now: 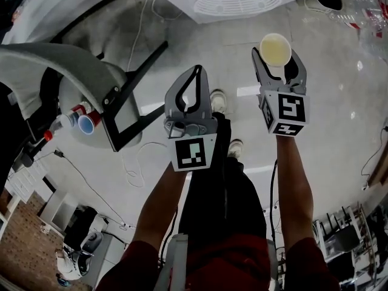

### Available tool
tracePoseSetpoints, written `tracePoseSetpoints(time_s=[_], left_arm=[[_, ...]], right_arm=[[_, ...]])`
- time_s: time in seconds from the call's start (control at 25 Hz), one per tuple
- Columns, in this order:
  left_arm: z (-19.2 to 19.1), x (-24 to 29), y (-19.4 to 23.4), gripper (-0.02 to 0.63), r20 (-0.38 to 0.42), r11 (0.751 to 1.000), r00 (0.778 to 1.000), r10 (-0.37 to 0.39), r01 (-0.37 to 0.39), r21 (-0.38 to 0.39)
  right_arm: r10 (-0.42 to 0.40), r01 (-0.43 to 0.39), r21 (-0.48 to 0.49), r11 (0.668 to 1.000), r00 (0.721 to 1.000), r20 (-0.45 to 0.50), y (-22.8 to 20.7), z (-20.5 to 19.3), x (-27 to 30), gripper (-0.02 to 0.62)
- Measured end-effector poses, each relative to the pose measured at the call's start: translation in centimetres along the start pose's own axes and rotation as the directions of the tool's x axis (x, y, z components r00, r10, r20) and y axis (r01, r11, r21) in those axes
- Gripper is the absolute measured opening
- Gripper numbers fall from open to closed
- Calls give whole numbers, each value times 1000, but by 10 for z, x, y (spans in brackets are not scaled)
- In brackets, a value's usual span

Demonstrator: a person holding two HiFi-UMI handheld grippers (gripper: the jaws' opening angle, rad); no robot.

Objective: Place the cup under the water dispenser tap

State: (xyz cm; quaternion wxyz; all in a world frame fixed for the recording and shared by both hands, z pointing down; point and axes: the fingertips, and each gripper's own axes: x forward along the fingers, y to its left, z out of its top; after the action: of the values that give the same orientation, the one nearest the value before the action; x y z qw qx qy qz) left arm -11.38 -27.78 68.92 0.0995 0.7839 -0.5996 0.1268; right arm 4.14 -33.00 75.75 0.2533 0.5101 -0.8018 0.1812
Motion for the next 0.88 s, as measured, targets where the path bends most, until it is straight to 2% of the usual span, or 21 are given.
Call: tracePoseSetpoints(time_s=[0.2,0.52,0.88], left_arm=[[-7,1,0,6,-14,1000,1000,-7,6,-4],[-16,0,-6,6,-27,1000,999,-21,21,-23],[-26,-1,-22,6,-52,997,996,-78,77,-12]], right_arm=[[-8,7,5,1000,999,31,-9,17,23,290],[-37,25,139,990,995,89,-35,44,60,291],[-39,35,36,999,993,115,-44,62,92,293]])
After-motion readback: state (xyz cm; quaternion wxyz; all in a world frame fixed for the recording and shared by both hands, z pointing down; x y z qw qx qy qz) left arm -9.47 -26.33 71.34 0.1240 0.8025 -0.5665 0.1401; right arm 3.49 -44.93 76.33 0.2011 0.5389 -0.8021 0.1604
